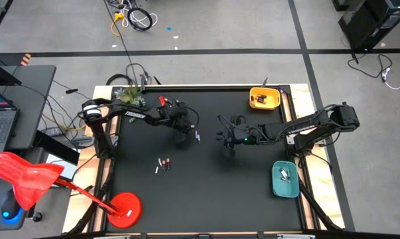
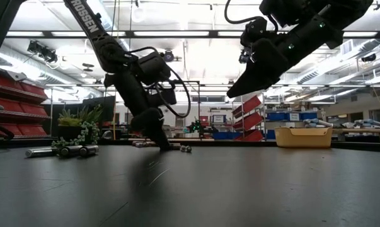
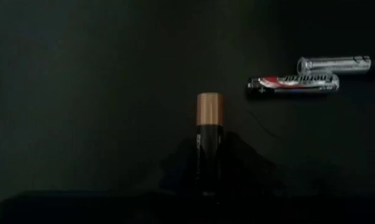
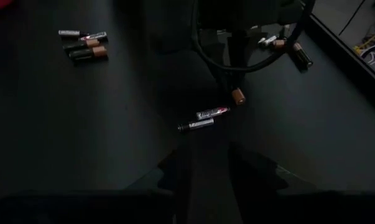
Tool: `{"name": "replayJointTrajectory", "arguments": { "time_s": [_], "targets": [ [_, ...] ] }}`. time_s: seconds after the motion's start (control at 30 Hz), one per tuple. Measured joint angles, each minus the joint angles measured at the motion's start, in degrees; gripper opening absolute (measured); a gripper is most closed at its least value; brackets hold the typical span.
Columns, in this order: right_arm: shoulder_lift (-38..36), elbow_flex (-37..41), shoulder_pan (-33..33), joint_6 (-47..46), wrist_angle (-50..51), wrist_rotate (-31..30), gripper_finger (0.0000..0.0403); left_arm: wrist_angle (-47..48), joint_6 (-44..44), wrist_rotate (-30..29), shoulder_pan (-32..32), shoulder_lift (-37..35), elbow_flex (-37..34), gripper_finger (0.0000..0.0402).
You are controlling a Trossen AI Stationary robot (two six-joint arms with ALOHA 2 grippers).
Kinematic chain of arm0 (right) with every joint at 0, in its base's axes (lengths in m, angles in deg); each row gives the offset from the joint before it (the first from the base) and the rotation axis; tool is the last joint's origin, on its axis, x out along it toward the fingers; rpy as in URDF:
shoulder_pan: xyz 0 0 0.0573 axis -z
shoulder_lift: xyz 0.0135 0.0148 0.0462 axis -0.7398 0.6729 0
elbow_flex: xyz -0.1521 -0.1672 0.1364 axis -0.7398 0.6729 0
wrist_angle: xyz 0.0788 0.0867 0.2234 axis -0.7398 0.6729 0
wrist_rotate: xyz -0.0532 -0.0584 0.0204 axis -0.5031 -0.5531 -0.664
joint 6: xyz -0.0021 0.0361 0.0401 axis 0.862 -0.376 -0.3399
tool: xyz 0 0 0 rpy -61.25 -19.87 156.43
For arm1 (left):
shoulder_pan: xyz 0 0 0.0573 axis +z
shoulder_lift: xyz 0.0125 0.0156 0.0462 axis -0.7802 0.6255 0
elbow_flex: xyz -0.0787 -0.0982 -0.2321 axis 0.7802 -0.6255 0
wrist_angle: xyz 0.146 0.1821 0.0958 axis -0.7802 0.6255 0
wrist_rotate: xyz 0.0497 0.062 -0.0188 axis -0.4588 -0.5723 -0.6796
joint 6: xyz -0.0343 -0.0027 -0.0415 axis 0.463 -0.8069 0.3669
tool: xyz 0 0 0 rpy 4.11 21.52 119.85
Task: Sort batteries
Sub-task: Put the black battery into the yellow bin
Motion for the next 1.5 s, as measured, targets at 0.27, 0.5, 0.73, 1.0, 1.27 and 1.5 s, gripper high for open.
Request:
{"name": "replayJointTrajectory", "arguments": {
  "time_s": [0.27,0.5,0.73,1.0,1.27,1.5],
  "targets": [
    [0.0,0.0,0.1,0.6,0.0,0.0,0.0112,3.1,3.4,-1.9,-0.1,-0.2,0.2,0.0088],
    [0.0,0.0,0.1,0.6,0.0,0.0,0.0112,3.2,2.5,-4.0,-0.2,0.9,0.4,0.0010],
    [0.0,0.0,0.1,0.6,0.1,0.0,0.0112,2.7,-0.3,-9.0,-2.4,1.1,0.4,0.0002],
    [0.0,0.0,0.1,0.5,0.5,0.0,0.0113,3.0,-2.1,-8.6,-2.8,-1.7,0.5,0.0000],
    [0.0,0.0,0.1,0.4,0.2,0.0,0.0112,7.4,-3.3,-7.5,-2.8,-7.6,0.1,0.0001],
    [0.0,0.0,0.1,0.4,-0.2,-0.1,0.0112,7.8,-3.6,-7.2,-2.9,-8.3,0.3,0.0001]
  ]
}}
